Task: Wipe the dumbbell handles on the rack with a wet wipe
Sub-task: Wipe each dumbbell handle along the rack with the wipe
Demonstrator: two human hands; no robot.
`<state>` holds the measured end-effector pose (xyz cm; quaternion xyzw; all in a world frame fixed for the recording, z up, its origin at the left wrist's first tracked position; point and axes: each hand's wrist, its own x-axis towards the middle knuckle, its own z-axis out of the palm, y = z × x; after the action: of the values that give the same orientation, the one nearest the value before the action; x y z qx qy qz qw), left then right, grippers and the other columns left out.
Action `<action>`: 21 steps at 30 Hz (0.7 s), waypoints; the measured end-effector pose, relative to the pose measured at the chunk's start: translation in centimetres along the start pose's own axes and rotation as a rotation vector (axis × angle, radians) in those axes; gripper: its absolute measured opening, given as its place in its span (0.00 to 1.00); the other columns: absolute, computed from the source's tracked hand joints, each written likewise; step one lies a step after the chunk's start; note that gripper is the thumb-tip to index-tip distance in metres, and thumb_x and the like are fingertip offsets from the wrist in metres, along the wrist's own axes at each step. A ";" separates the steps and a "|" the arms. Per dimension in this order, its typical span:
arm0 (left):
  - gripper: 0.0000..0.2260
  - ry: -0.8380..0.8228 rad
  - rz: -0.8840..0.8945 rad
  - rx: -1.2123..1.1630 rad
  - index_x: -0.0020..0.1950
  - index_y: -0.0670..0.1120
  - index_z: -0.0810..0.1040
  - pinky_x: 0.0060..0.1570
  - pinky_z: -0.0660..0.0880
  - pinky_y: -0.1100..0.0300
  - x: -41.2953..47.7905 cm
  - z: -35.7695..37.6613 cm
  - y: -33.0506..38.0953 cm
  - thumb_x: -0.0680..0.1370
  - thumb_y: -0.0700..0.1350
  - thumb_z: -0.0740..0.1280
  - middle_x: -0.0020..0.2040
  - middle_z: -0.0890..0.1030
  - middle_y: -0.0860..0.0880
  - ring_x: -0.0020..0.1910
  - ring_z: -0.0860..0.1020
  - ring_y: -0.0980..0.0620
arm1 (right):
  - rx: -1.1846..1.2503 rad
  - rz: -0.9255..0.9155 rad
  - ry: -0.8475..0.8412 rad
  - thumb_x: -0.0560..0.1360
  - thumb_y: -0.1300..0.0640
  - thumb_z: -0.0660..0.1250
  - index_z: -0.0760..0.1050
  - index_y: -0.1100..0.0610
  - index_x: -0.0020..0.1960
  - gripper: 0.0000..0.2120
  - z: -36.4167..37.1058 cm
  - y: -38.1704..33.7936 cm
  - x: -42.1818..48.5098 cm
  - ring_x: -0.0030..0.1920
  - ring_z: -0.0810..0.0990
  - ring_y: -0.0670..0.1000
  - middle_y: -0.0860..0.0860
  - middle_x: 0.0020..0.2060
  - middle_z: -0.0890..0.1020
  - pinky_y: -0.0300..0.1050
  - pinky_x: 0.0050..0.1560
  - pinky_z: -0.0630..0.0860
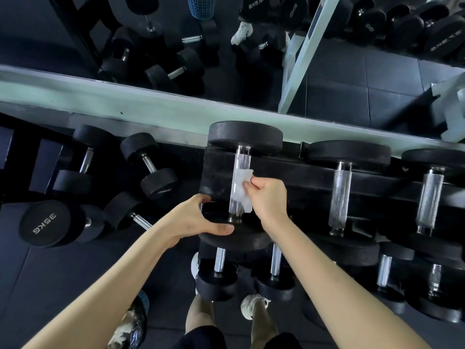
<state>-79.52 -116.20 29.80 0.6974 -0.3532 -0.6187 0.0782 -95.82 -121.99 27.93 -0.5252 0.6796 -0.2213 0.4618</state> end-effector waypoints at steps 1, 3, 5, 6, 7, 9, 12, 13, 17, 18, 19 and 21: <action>0.46 -0.003 0.006 -0.005 0.69 0.49 0.67 0.61 0.73 0.55 0.0 0.0 0.1 0.55 0.55 0.82 0.57 0.78 0.49 0.58 0.76 0.50 | 0.069 0.035 0.019 0.73 0.63 0.68 0.72 0.69 0.30 0.15 0.1 -0.3 0.8 0.32 0.62 0.47 0.50 0.28 0.64 0.41 0.34 0.60; 0.47 -0.005 0.005 -0.016 0.68 0.50 0.68 0.60 0.73 0.55 0.1 0.0 0.1 0.52 0.56 0.82 0.56 0.78 0.50 0.58 0.76 0.51 | 0.202 0.066 0.084 0.73 0.63 0.68 0.77 0.73 0.41 0.11 0.1 -1.6 2.7 0.36 0.64 0.47 0.50 0.32 0.68 0.42 0.37 0.62; 0.51 0.002 -0.001 -0.025 0.67 0.51 0.68 0.60 0.74 0.54 0.4 -0.1 -0.1 0.47 0.60 0.81 0.56 0.79 0.50 0.57 0.77 0.51 | 0.259 0.063 0.100 0.74 0.63 0.68 0.79 0.72 0.43 0.10 -0.1 -2.2 3.6 0.37 0.66 0.46 0.50 0.33 0.71 0.41 0.38 0.65; 0.52 0.010 0.002 -0.022 0.67 0.51 0.68 0.60 0.74 0.53 0.4 0.0 -0.1 0.45 0.61 0.81 0.56 0.79 0.50 0.57 0.77 0.51 | 0.252 0.063 0.081 0.75 0.63 0.68 0.80 0.70 0.44 0.09 -0.2 -2.1 3.3 0.38 0.67 0.46 0.50 0.34 0.72 0.40 0.38 0.66; 0.52 0.021 0.002 -0.019 0.66 0.51 0.69 0.60 0.74 0.53 0.3 0.0 -0.2 0.45 0.61 0.81 0.57 0.79 0.50 0.57 0.77 0.51 | 0.235 0.065 0.048 0.75 0.62 0.67 0.81 0.69 0.45 0.09 -0.3 -1.7 2.6 0.38 0.68 0.46 0.51 0.34 0.74 0.40 0.38 0.67; 0.50 0.041 0.006 -0.020 0.66 0.51 0.69 0.60 0.74 0.51 0.2 0.1 -0.2 0.46 0.60 0.81 0.58 0.78 0.50 0.58 0.76 0.50 | 0.198 0.110 -0.036 0.76 0.62 0.67 0.82 0.64 0.45 0.07 -0.6 -0.3 0.6 0.37 0.72 0.46 0.51 0.34 0.77 0.41 0.38 0.71; 0.52 0.050 0.009 -0.016 0.66 0.52 0.68 0.60 0.74 0.51 0.1 0.2 -0.3 0.45 0.62 0.80 0.57 0.78 0.49 0.57 0.77 0.49 | 0.136 0.177 -0.160 0.76 0.61 0.68 0.83 0.60 0.46 0.05 -1.1 1.2 -1.4 0.42 0.81 0.48 0.54 0.41 0.84 0.44 0.48 0.79; 0.53 0.054 0.012 -0.006 0.67 0.52 0.68 0.60 0.74 0.51 0.1 0.2 -0.3 0.45 0.63 0.80 0.57 0.78 0.49 0.57 0.77 0.49 | 0.132 0.188 -0.184 0.75 0.61 0.68 0.83 0.60 0.47 0.05 -1.3 1.2 -1.4 0.43 0.82 0.48 0.55 0.42 0.85 0.45 0.50 0.80; 0.52 0.074 0.018 0.007 0.68 0.52 0.67 0.60 0.73 0.54 -0.3 0.3 -0.3 0.46 0.63 0.77 0.58 0.78 0.48 0.58 0.75 0.49 | 0.287 0.238 -0.178 0.74 0.66 0.67 0.79 0.63 0.57 0.11 -1.6 0.1 0.9 0.44 0.83 0.48 0.51 0.44 0.84 0.43 0.49 0.81; 0.52 0.075 0.019 0.005 0.68 0.52 0.66 0.60 0.73 0.54 -0.3 0.3 -0.3 0.46 0.63 0.77 0.58 0.78 0.47 0.58 0.75 0.49 | 0.327 0.236 -0.171 0.74 0.67 0.67 0.78 0.63 0.58 0.13 -1.7 -0.2 1.5 0.44 0.82 0.47 0.51 0.45 0.83 0.42 0.49 0.80; 0.52 0.075 0.019 0.000 0.68 0.53 0.66 0.61 0.73 0.53 -0.2 0.4 -0.3 0.46 0.63 0.77 0.58 0.77 0.47 0.58 0.75 0.48 | 0.367 0.235 -0.175 0.75 0.67 0.67 0.78 0.64 0.59 0.13 -1.6 -0.4 2.2 0.45 0.81 0.48 0.52 0.47 0.83 0.43 0.51 0.80; 0.50 0.070 0.019 -0.018 0.67 0.53 0.66 0.61 0.73 0.52 -0.2 0.5 -0.3 0.48 0.62 0.78 0.58 0.77 0.47 0.59 0.75 0.48 | 0.450 0.260 -0.205 0.76 0.67 0.65 0.76 0.63 0.62 0.15 -1.6 0.0 2.7 0.47 0.81 0.49 0.52 0.49 0.83 0.47 0.55 0.79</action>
<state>-79.82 -115.73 29.71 0.7144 -0.3512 -0.5964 0.1025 -97.27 -124.78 27.66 -0.3373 0.6249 -0.2513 0.6577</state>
